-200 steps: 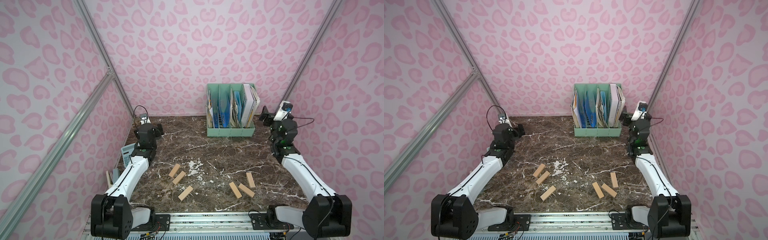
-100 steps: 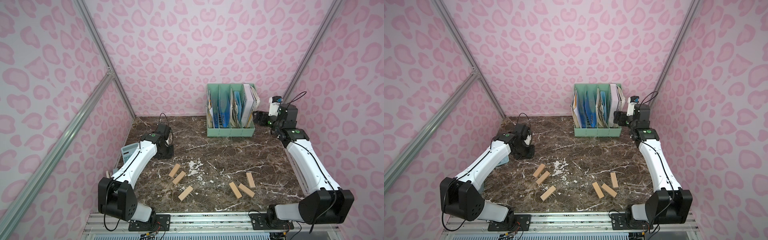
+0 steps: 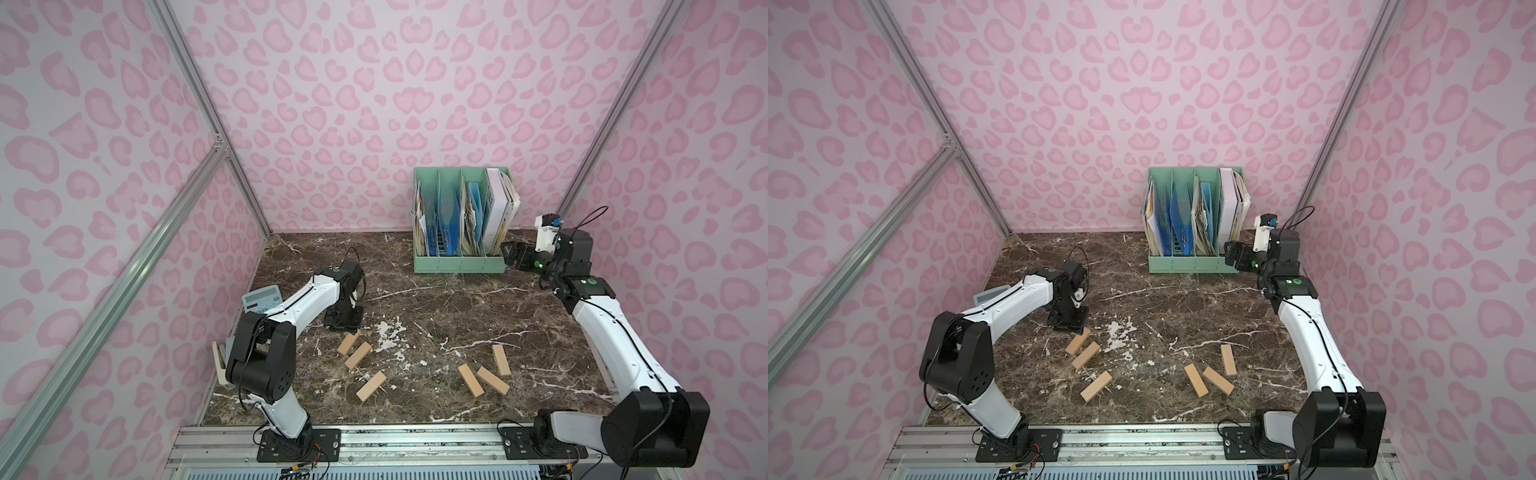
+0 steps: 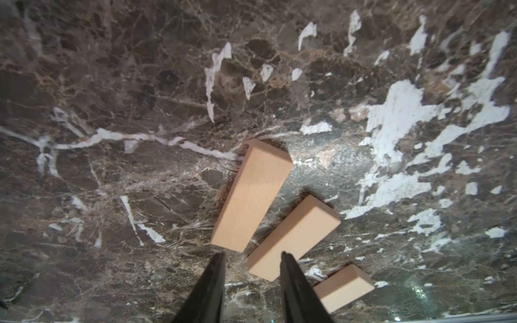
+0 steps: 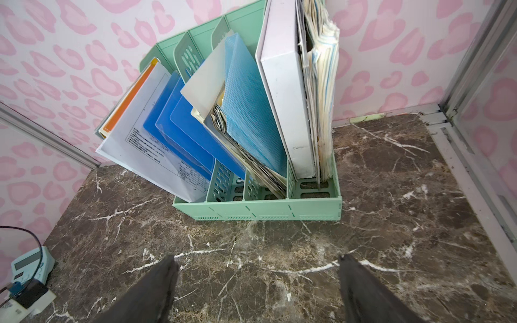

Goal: Assemble the number 6 with building blocks
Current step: Move the building block to the center of the board.

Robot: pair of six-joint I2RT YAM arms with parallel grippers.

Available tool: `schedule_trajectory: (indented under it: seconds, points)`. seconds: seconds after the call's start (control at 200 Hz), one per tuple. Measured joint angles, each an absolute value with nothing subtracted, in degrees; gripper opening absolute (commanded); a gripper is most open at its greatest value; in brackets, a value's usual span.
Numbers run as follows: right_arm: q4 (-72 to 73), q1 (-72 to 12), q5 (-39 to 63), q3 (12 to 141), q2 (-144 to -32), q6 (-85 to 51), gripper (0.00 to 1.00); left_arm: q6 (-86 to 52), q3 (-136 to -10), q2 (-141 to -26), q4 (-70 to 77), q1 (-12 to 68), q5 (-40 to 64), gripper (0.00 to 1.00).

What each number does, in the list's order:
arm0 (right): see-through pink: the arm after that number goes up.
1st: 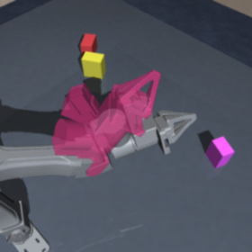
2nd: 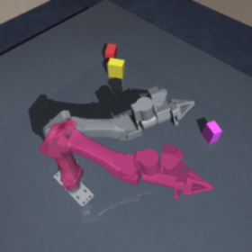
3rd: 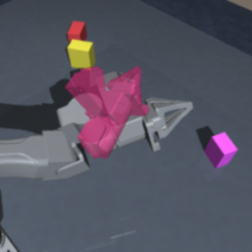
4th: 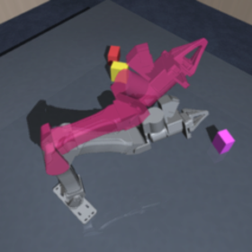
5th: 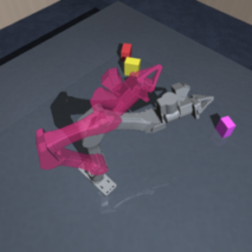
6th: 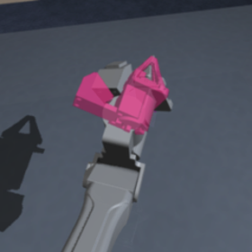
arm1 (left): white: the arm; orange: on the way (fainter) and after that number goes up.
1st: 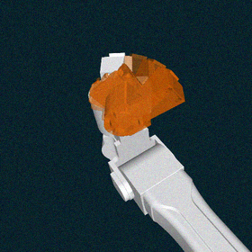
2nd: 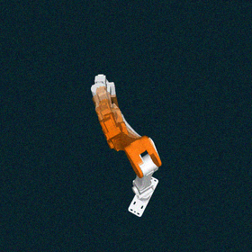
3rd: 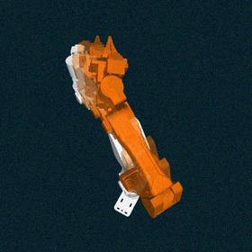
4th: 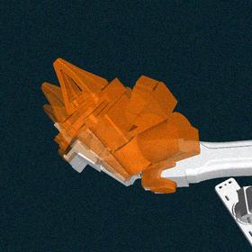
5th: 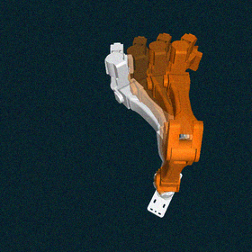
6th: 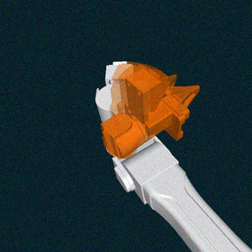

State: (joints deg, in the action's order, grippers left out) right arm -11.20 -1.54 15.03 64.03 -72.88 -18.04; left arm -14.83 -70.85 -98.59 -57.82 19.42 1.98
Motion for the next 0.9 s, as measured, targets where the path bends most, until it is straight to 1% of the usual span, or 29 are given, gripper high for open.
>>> schedule_trajectory:
  seconds: [0.535, 0.745, 0.9]
  points:
    - [-11.31, -0.27, 16.01, 63.46, -70.41, -17.87, 0.92, -13.13, -68.03, -101.95, -54.26, 19.94, 0.32, 0.39]
    - [-11.53, -0.14, 17.02, 63.35, -70.24, -17.8, 0.92, -13.15, -66.41, -102.56, -52.25, 19.94, 0.14, 0.43]
    - [-11.73, -0.14, 17.52, 63.44, -70.22, -17.72, 0.92, -13.08, -66.0, -103.0, -51.27, 20.01, -0.23, 0.43]
